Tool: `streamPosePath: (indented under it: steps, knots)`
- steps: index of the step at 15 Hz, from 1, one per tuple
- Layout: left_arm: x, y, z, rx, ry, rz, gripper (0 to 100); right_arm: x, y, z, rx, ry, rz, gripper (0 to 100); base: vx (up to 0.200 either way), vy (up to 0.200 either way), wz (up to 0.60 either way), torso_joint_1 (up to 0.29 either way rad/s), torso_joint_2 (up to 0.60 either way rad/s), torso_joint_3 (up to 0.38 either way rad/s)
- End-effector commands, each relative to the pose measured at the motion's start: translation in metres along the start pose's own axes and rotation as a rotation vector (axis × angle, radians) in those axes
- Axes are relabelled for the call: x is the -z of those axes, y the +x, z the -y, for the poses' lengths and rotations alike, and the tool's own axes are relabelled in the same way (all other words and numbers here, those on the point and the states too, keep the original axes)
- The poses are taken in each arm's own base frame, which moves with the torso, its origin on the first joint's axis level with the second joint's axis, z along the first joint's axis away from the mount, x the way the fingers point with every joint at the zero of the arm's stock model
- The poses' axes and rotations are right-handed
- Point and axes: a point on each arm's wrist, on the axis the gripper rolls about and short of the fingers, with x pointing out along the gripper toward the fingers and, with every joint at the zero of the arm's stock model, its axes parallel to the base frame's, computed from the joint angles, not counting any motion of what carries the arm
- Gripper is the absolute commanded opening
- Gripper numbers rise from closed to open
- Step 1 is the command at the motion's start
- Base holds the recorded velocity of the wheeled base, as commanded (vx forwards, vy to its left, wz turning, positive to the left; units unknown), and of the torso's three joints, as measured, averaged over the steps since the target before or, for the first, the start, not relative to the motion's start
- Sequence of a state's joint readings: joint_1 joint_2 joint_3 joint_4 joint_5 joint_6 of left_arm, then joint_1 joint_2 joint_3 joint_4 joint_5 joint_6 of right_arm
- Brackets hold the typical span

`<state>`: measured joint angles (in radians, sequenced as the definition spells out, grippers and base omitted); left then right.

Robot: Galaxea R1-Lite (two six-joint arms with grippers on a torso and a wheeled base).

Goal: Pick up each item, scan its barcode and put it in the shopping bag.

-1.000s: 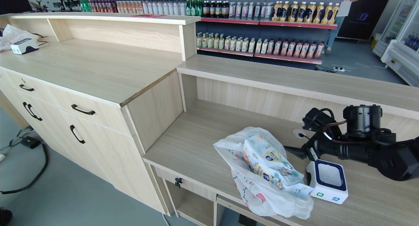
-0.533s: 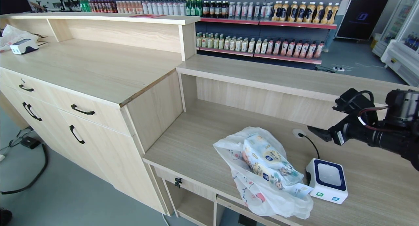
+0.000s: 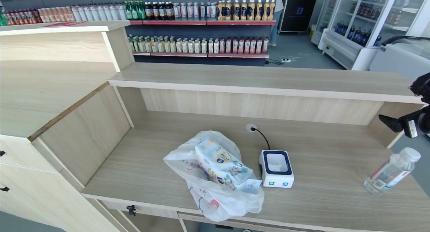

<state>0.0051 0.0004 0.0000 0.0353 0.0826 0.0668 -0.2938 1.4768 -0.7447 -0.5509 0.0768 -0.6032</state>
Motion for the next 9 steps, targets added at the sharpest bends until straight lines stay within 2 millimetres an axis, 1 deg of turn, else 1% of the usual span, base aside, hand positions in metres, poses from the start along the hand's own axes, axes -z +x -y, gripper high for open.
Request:
streamPosePath:
  steps: [1,3,4,5,7,8,9]
  knots:
    - [0.000,0.000,0.000,-0.001,-0.001,0.000,100,0.011,-0.028,0.011,0.063,0.051,-0.043,100,0.000,0.000,-0.60,0.002,0.01,0.002]
    - [0.000,0.000,0.000,0.000,0.001,0.000,100,0.031,-0.041,0.005,0.046,0.077,-0.080,100,0.000,0.000,0.00,0.000,0.00,0.000]
    - [0.000,0.000,0.000,-0.001,0.001,0.000,100,0.035,-0.042,0.005,0.045,0.080,-0.093,100,0.000,0.000,0.00,0.000,0.00,0.000]
    - [0.000,0.000,0.000,-0.001,0.001,0.000,100,0.046,-0.044,0.006,0.057,0.093,-0.134,100,0.000,0.000,0.00,0.000,0.00,0.000]
    - [0.000,0.000,0.000,0.000,-0.001,0.000,100,0.061,-0.045,0.007,0.068,0.112,-0.194,100,0.000,0.000,0.00,0.000,0.00,0.000]
    - [0.000,0.000,0.000,-0.001,0.001,0.000,100,0.078,-0.046,0.009,0.082,0.136,-0.266,100,0.000,0.000,0.00,0.000,0.00,0.000]
    - [0.000,0.000,0.000,0.000,0.001,0.000,100,0.082,-0.047,0.010,0.086,0.143,-0.286,100,0.000,0.000,0.00,0.000,0.00,0.000]
